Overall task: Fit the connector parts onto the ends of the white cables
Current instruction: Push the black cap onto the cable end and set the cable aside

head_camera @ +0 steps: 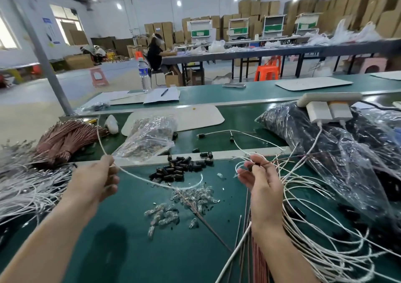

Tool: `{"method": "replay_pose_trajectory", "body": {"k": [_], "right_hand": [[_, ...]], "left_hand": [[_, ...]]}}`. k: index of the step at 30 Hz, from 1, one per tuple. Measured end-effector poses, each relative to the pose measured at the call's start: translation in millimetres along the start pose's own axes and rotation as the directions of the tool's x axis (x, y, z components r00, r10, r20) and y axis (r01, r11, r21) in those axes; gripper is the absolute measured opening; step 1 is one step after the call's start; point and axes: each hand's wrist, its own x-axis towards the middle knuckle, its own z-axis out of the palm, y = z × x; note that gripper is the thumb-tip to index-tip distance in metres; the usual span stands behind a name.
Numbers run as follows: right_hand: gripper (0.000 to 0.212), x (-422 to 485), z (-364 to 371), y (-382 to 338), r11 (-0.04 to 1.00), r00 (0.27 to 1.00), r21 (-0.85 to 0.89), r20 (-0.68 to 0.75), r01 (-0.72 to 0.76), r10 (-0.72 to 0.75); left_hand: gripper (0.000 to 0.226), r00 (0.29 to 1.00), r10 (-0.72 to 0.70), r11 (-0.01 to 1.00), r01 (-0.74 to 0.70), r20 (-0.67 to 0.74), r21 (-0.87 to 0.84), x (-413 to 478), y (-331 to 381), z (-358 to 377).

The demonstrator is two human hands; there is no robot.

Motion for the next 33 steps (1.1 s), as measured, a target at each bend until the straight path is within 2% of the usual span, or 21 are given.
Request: {"method": "replay_pose_trajectory", "body": {"k": [2,3,6,8,11,13,15,20,22,24,27,29,31,33], "right_hand": [[0.026,-1.4,2.4,1.5,0.995,0.996,0.052,0.037,-0.086,0.085],[0.027,-2.5,3.2,2.2,0.99,0.991,0.065,0.054,-0.125,0.122],[0.027,-4.4,3.9,3.7,0.971,0.973,0.106,0.105,-0.215,0.204],[0.026,-5.7,3.5,4.3,0.955,0.959,0.125,0.13,-0.269,0.253],[0.025,-6.7,3.7,6.0,0.933,0.934,0.12,0.162,-0.339,0.319],[0.026,-6.7,2.9,7.0,0.919,0.918,0.12,0.19,-0.375,0.349],[0.026,-6.2,2.3,8.7,0.908,0.903,0.113,0.215,-0.402,0.373],[0.016,-3.7,5.4,16.4,0.897,0.878,0.087,0.263,-0.434,0.4],[0.018,-4.6,6.6,18.2,0.897,0.871,0.06,0.275,-0.437,0.406],[0.021,-6.1,6.9,18.3,0.893,0.855,0.023,0.301,-0.448,0.422],[0.021,-10.2,8.4,16.7,0.872,0.798,-0.062,0.374,-0.486,0.472],[0.025,-13.5,10.2,16.2,0.85,0.743,-0.11,0.437,-0.515,0.507],[0.025,-16.3,11.8,15.8,0.827,0.689,-0.106,0.501,-0.552,0.524],[0.024,-17.8,12.1,14.8,0.807,0.652,-0.073,0.548,-0.586,0.523]], "left_hand": [[0.021,0.997,-0.059,0.992,0.065,-0.052,0.112,3.0,-33.0,-19.0],[0.019,0.996,-0.028,0.976,0.046,-0.087,0.213,1.4,-45.7,-25.2],[0.035,0.953,0.259,0.808,-0.125,-0.156,0.576,-18.7,-63.9,-28.4],[0.027,0.9,0.436,0.717,-0.328,-0.029,0.615,-42.8,-63.2,-12.2],[0.018,0.786,0.554,0.535,-0.59,0.276,0.605,-65.5,-68.4,25.5],[0.022,0.707,0.57,0.392,-0.681,0.419,0.618,-71.0,-72.3,51.0],[0.028,0.699,0.534,0.305,-0.683,0.475,0.663,-71.6,-76.9,68.2],[0.021,0.71,0.508,0.294,-0.676,0.488,0.676,-66.7,-87.1,74.4],[0.02,0.687,0.518,0.29,-0.702,0.509,0.651,-66.7,-89.5,72.4],[0.02,0.629,0.575,0.304,-0.758,0.524,0.578,-69.4,-88.1,70.4],[0.022,0.572,0.691,0.39,-0.81,0.442,0.438,-74.0,-81.4,67.0],[0.021,0.537,0.74,0.401,-0.836,0.406,0.374,-75.6,-79.2,65.9],[0.021,0.511,0.742,0.397,-0.856,0.433,0.331,-77.5,-78.8,65.8],[0.023,0.519,0.719,0.427,-0.855,0.463,0.294,-79.7,-79.3,66.2]]}}
